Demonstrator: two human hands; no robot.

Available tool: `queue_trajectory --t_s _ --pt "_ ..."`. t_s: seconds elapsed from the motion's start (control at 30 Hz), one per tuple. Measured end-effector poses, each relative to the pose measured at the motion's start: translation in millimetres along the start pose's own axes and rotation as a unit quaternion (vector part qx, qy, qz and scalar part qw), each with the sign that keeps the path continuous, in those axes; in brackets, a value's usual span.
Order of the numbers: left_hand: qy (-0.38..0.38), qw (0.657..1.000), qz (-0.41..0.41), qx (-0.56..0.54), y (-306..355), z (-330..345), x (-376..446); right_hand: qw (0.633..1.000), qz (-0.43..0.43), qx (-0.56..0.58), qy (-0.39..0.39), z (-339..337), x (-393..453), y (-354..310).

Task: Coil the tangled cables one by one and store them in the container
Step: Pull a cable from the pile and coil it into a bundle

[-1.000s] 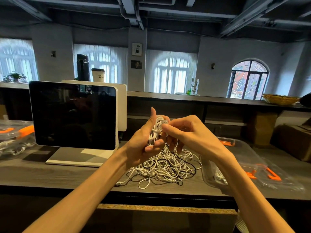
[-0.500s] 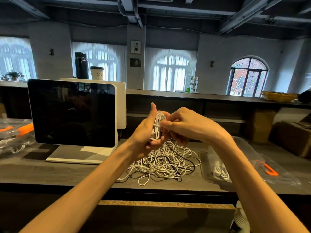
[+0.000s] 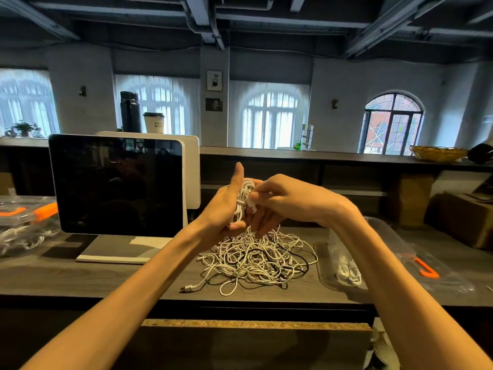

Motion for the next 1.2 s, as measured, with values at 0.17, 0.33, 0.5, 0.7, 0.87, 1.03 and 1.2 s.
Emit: queue_trajectory --t_s 0.17,0.33,0.5,0.7,0.87,1.03,1.2 --pt "0.001 1.0 0.008 0.001 0.8 -5.0 1.0 0.998 0.022 0.06 -0.009 6.4 -1.8 5.4" --pt "-0.001 1.0 -0.008 0.0 -1.8 -5.7 4.0 0.998 0.052 0.016 0.004 5.9 -1.7 4.2" --pt "0.028 0.998 -0.026 0.051 -9.5 -6.4 8.1 0.992 0.059 -0.108 0.038 4.1 0.0 -3.5" --pt "0.062 0.995 0.025 0.073 -9.1 1.1 10.5 0.989 0.092 -0.098 0.06 -2.0 7.8 2.0" --pt "0.131 0.99 0.06 0.013 -6.6 -5.9 9.0 0.987 0.114 0.088 0.066 -1.7 11.3 17.0" --pt "0.16 0.977 0.118 0.073 11.7 -6.3 7.8 0.964 0.105 0.191 0.154 1.4 10.6 29.5" --pt "0.146 0.941 0.213 0.218 14.7 -5.1 2.2 0.963 0.083 0.113 0.229 3.0 10.6 32.5"
Point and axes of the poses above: each hand's wrist, its own x-axis towards the middle knuckle, its own z-axis out of the palm, y = z × x, the point moved 6 cm from there along x, towards the middle knuckle, and after that the axes turned 6 degrees about y, right-handed, at the moved point
